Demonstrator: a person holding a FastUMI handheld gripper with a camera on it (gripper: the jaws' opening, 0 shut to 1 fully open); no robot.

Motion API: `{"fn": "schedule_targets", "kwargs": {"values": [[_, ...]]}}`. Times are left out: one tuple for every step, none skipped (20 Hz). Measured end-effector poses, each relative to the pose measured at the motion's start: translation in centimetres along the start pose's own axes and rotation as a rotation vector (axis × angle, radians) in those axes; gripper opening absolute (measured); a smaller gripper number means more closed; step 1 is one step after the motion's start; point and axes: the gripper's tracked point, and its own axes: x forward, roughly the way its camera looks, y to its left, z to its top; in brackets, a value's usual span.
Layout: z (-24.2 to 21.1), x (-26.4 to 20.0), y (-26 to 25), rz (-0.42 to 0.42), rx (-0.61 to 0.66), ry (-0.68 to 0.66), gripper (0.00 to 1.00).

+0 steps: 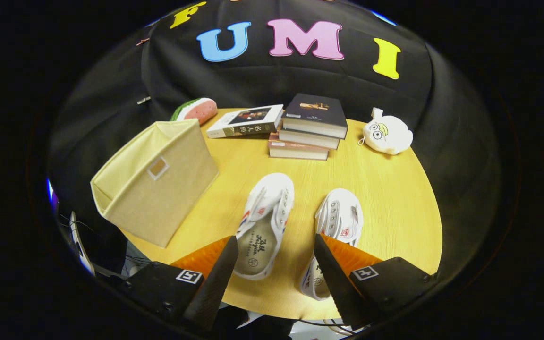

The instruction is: Open the storage box then place both shoes into the box .Put the left shoe in first, then the right shoe, with the right side of both shoes facing outward in a uniform manner.

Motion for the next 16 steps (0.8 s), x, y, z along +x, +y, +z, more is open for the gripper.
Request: {"fn": "schedule_targets", "kwargs": {"values": [[-0.4, 0.7, -0.2, -0.001, 0.003, 0.011, 0.98], [-0.6, 1.6, -0.2, 0.002, 0.003, 0.02, 0.98], [-0.9, 2.6, -0.2, 0.003, 0.003, 0.029, 0.98], [-1.2, 3.6, -0.4, 0.001, 0.001, 0.04, 0.96], [-1.3, 4.7, -0.3, 0.002, 0.003, 0.047, 0.95], [-1.3, 5.6, 0.0, 0.012, 0.014, 0.052, 0.95], [-1.0, 6.5, 0.2, 0.016, 0.034, 0.047, 0.92], [-0.9, 7.5, -0.2, 0.001, 0.049, 0.046, 0.89], [-1.1, 8.5, -0.4, -0.01, 0.069, 0.052, 0.84], [-1.2, 9.2, -0.6, -0.017, 0.098, 0.057, 0.82], [-1.2, 9.8, -0.6, -0.019, 0.129, 0.06, 0.76], [-0.8, 10.2, -0.5, -0.007, 0.171, 0.055, 0.72], [-0.5, 10.6, -0.2, 0.014, 0.215, 0.054, 0.6], [-1.0, 11.3, 0.3, 0.028, 0.247, 0.067, 0.48], [-0.9, 10.7, 0.0, 0.031, 0.276, 0.074, 0.36], [-0.8, 10.9, -0.2, 0.023, 0.305, 0.085, 0.24]]}}
